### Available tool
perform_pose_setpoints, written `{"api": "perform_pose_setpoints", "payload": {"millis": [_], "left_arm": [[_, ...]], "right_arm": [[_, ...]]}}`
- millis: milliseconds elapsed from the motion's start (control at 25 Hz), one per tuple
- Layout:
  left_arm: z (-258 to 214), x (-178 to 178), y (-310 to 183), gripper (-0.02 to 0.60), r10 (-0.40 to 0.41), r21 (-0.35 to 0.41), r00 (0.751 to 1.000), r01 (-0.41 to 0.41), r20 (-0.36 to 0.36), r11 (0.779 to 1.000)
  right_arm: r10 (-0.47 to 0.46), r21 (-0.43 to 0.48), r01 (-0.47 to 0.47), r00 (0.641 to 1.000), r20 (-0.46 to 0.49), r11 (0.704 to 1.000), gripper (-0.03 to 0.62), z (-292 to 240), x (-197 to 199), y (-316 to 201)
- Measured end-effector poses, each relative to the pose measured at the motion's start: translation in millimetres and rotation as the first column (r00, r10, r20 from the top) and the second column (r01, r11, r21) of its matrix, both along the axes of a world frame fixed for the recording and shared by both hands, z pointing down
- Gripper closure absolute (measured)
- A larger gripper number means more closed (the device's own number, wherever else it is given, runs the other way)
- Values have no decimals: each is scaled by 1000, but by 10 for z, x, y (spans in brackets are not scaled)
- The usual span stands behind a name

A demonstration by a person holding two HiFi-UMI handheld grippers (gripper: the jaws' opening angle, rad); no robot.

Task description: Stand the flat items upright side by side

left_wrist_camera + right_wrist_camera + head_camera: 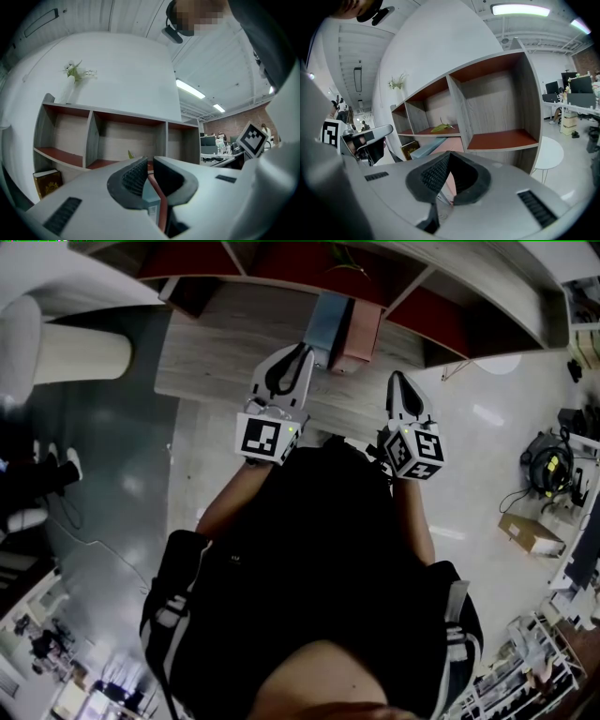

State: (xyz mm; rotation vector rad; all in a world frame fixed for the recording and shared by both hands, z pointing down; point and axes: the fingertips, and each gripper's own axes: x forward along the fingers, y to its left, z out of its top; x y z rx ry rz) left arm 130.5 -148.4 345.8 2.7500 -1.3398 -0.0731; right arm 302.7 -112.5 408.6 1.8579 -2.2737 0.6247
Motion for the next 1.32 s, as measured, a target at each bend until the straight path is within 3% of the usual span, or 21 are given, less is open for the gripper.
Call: {"api": "perform_pose_setpoints", "payload": {"millis": [1320], "left_arm": [[-6,69,-83,528,-1,-6,1000,1,-2,1000]], "right_arm": [[-20,2,20,1000,-8,1000,569,-23,21,-70]]}}
